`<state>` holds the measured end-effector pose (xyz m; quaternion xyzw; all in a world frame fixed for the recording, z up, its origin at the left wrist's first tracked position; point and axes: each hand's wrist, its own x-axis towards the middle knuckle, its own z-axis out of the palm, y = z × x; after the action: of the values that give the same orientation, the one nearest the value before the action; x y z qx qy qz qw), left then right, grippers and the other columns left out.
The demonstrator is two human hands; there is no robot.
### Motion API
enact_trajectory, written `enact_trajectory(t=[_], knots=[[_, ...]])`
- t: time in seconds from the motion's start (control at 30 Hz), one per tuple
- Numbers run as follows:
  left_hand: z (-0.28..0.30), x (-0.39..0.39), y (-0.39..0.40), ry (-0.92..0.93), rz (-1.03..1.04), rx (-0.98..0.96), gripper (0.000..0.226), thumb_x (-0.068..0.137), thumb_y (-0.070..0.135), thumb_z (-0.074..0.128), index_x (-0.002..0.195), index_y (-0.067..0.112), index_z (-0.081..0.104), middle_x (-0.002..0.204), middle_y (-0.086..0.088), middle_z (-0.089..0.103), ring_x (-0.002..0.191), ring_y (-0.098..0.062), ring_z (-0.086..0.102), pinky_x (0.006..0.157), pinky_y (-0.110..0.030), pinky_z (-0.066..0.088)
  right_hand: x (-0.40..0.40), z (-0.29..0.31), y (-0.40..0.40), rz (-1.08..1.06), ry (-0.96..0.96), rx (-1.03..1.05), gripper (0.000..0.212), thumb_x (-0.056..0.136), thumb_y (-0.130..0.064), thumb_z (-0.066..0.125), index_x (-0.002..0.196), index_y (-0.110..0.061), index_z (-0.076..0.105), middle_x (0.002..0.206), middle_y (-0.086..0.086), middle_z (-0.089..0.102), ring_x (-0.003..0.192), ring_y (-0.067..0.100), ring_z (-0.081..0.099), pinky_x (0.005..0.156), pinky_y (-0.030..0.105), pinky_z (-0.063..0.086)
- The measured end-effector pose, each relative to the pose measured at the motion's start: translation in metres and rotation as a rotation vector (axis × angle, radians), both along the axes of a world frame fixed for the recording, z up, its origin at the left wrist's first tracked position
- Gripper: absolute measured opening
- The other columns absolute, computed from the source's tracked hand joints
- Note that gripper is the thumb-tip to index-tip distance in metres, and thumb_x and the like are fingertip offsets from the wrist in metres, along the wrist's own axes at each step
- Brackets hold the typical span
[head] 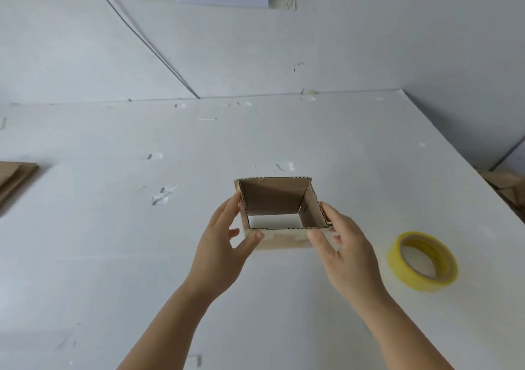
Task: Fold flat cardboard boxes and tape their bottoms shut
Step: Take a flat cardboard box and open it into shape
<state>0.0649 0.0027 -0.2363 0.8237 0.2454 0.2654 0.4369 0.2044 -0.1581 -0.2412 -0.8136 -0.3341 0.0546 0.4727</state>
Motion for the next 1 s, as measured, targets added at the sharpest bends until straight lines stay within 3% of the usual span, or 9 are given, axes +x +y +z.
enact_trajectory(t=[0.07,0.23,0.37,0.47,0.57,0.67,0.77,0.87,1.0], knots=[[-0.001,0.002,0.003,-0.018,0.02,0.05,0.067,0.089,0.017,0.065,0.134,0.053,0.032,0.131,0.038,0.04,0.119,0.015,0.043,0.088,-0.007,0.042,0.001,-0.002,-0.001,-0.02,-0.01,0.006,0.049,0.088,-0.028,0.063,0.135,-0.03,0.049,0.111,-0.034,0.047,0.101,0.008,0.053,0.082,0.022,0.041],[-0.001,0.01,0.008,-0.023,0.038,0.105,0.049,0.09,0.015,0.063,0.135,0.033,0.051,0.13,0.02,0.053,0.114,0.006,0.052,0.088,-0.008,0.044,0.005,-0.005,-0.001,-0.013,0.039,0.029,0.046,0.087,-0.024,0.065,0.13,-0.036,0.054,0.12,-0.009,0.063,0.1,0.009,0.063,0.08,0.004,0.04],[0.002,0.015,0.006,-0.031,0.074,0.106,0.044,0.088,0.012,0.065,0.113,0.046,0.055,0.117,0.026,0.058,0.104,0.01,0.055,0.085,-0.007,0.045,0.007,0.002,0.003,0.017,-0.045,0.026,0.041,0.09,-0.018,0.061,0.129,-0.027,0.057,0.123,-0.008,0.062,0.104,0.014,0.062,0.087,0.022,0.049],[0.004,0.016,0.007,-0.029,0.112,0.069,0.028,0.087,0.012,0.066,0.093,0.039,0.06,0.109,0.022,0.065,0.1,0.002,0.061,0.088,-0.015,0.049,0.009,0.005,0.01,0.054,-0.127,0.014,0.039,0.09,-0.011,0.06,0.129,-0.017,0.059,0.115,-0.003,0.058,0.106,0.015,0.056,0.09,0.036,0.05],[0.006,0.014,0.006,-0.014,0.102,0.057,0.015,0.09,0.018,0.062,0.083,0.031,0.06,0.099,0.026,0.069,0.096,0.004,0.063,0.087,-0.013,0.048,0.01,0.006,0.014,0.036,-0.14,-0.003,0.037,0.091,-0.015,0.06,0.128,-0.017,0.059,0.11,-0.005,0.051,0.104,0.015,0.054,0.091,0.032,0.048],[0.004,0.007,0.006,-0.011,0.065,0.04,0.009,0.092,0.019,0.058,0.088,0.027,0.06,0.096,0.029,0.068,0.098,0.007,0.061,0.084,-0.006,0.043,0.012,0.005,0.014,0.04,-0.161,-0.029,0.031,0.09,-0.02,0.061,0.121,-0.018,0.064,0.111,-0.004,0.057,0.107,0.016,0.052,0.087,0.023,0.043],[-0.002,0.001,0.007,0.01,0.089,0.001,0.011,0.093,0.02,0.057,0.09,0.03,0.058,0.095,0.023,0.069,0.099,0.003,0.062,0.082,-0.009,0.045,0.013,0.005,0.016,0.058,-0.165,-0.075,0.026,0.089,-0.028,0.061,0.113,-0.02,0.069,0.109,-0.006,0.062,0.105,0.01,0.048,0.082,0.011,0.032],[-0.003,0.002,0.007,-0.056,0.126,0.076,0.022,0.091,0.007,0.059,0.086,0.028,0.057,0.094,0.016,0.066,0.091,0.0,0.062,0.077,-0.007,0.046,0.014,0.004,0.022,0.045,-0.154,-0.098,0.024,0.089,-0.032,0.059,0.107,-0.021,0.071,0.103,-0.007,0.058,0.104,0.01,0.045,0.08,0.015,0.03],[-0.002,0.009,0.012,-0.07,0.169,0.124,0.019,0.087,0.003,0.063,0.088,0.022,0.062,0.099,0.014,0.058,0.091,0.001,0.058,0.072,-0.005,0.045,0.024,0.003,0.032,0.015,-0.125,-0.194,0.028,0.09,-0.036,0.058,0.1,-0.014,0.071,0.102,-0.011,0.049,0.103,0.007,0.037,0.076,0.014,0.025]])
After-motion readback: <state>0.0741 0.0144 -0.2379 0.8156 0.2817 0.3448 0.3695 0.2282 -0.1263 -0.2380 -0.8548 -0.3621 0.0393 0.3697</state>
